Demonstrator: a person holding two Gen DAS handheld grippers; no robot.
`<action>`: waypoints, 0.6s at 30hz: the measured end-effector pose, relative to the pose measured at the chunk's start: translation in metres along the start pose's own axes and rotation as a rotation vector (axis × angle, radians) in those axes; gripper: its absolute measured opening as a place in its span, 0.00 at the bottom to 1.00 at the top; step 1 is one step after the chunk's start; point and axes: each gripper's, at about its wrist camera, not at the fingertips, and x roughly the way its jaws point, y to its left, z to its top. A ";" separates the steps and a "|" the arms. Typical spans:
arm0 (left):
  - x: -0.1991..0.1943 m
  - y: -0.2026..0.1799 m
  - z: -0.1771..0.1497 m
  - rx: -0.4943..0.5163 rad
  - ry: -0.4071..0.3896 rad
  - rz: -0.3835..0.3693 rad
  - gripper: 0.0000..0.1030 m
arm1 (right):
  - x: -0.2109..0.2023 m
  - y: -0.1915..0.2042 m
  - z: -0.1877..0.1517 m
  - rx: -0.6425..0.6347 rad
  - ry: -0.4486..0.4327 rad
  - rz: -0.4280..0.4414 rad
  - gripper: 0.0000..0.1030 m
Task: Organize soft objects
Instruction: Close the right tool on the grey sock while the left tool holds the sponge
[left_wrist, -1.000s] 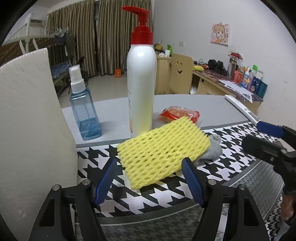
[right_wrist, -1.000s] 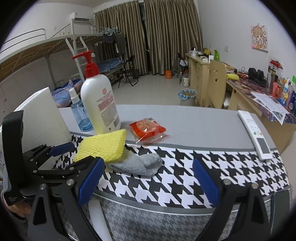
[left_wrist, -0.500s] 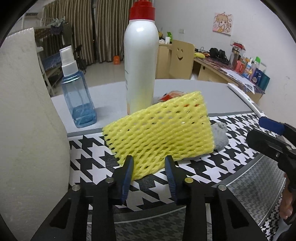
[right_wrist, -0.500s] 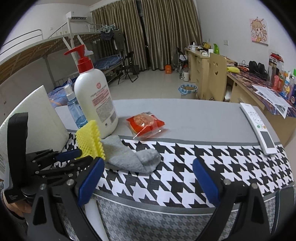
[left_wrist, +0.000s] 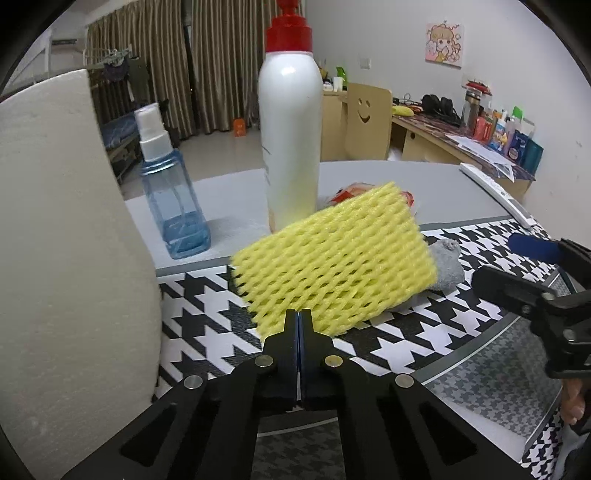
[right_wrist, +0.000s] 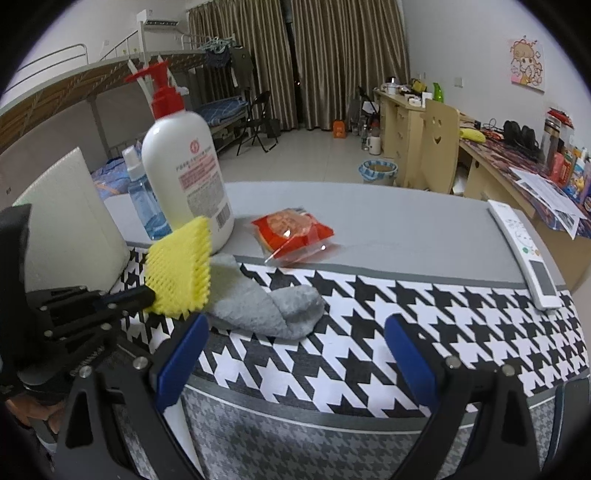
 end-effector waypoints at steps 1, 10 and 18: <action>-0.002 0.002 -0.001 -0.005 -0.003 0.001 0.00 | 0.002 0.002 0.000 -0.013 0.004 -0.005 0.95; -0.007 0.005 -0.004 -0.010 -0.002 -0.025 0.00 | 0.016 0.019 -0.002 -0.108 0.030 -0.025 0.86; -0.010 0.002 -0.006 0.000 0.001 -0.057 0.01 | 0.022 0.020 -0.002 -0.116 0.049 -0.011 0.59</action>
